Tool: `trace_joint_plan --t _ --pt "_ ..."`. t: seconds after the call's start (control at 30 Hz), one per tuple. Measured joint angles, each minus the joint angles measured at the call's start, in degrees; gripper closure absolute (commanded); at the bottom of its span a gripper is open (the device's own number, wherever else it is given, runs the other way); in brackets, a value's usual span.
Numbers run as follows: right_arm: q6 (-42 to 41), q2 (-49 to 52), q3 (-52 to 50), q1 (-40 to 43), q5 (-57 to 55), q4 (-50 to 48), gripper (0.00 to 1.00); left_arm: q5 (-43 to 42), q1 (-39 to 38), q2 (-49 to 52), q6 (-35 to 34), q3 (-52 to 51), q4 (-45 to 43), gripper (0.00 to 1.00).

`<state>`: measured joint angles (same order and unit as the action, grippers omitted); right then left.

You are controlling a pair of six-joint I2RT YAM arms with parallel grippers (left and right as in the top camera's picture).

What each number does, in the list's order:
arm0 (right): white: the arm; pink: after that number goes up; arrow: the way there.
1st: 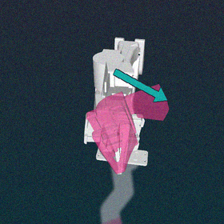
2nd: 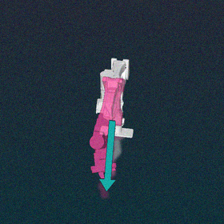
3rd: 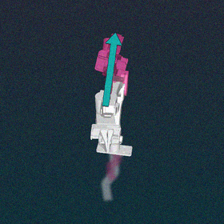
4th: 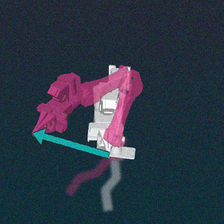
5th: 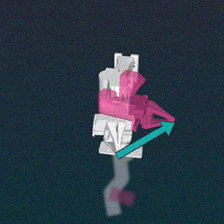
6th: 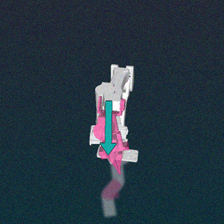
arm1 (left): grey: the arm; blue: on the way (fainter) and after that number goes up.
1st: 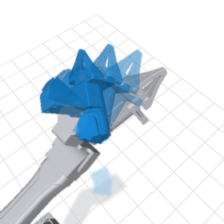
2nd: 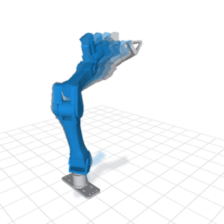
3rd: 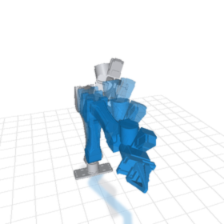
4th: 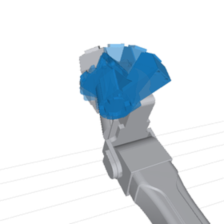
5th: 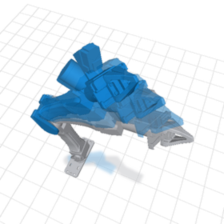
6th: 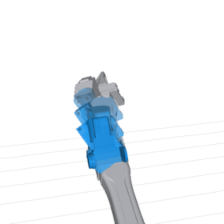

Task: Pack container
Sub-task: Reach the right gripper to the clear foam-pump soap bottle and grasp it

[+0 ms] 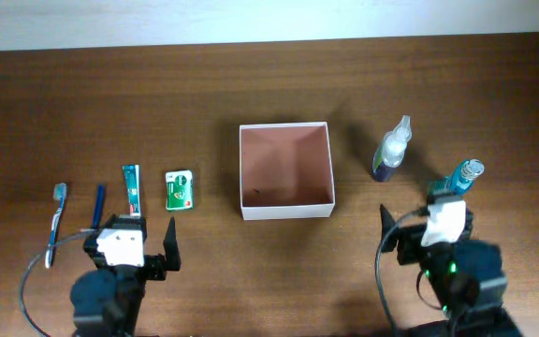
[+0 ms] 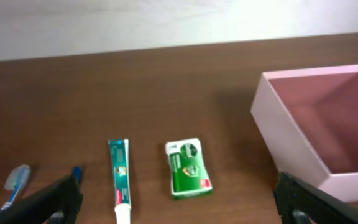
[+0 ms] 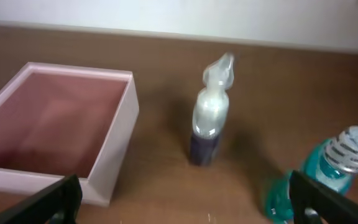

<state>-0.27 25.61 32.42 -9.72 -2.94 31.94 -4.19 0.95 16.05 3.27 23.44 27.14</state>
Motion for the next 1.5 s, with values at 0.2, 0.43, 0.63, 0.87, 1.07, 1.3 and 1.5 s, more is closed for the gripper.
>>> trace_joint_plan --t 0.2,0.43,0.63,0.87,1.07,1.3,1.5 --pt "0.0 18.6 19.1 0.0 0.2 16.0 0.02 -1.9 0.0 12.9 -1.4 12.9 9.8 0.01" --pt "0.0 34.4 36.7 0.1 4.2 32.3 0.02 -2.8 0.0 26.4 -1.6 27.2 24.1 0.01" --pt "-1.7 41.8 45.8 0.1 4.3 36.5 0.02 -2.9 0.0 31.4 -1.8 34.5 29.9 0.01" --pt "-6.6 54.6 52.3 0.8 1.3 35.9 0.02 -2.9 0.0 33.4 -1.8 35.6 30.8 0.01" --pt "-9.7 64.0 52.4 7.0 2.4 33.7 0.02 -2.9 0.0 36.1 -1.8 35.6 31.1 0.01" --pt "-9.8 70.3 52.4 10.0 3.5 30.7 0.02 -2.9 0.0 38.9 -1.8 35.6 30.7 0.01" --pt "-9.6 71.1 52.4 10.0 4.6 27.5 0.01 -2.9 0.0 41.5 -1.8 35.6 30.7 0.01"
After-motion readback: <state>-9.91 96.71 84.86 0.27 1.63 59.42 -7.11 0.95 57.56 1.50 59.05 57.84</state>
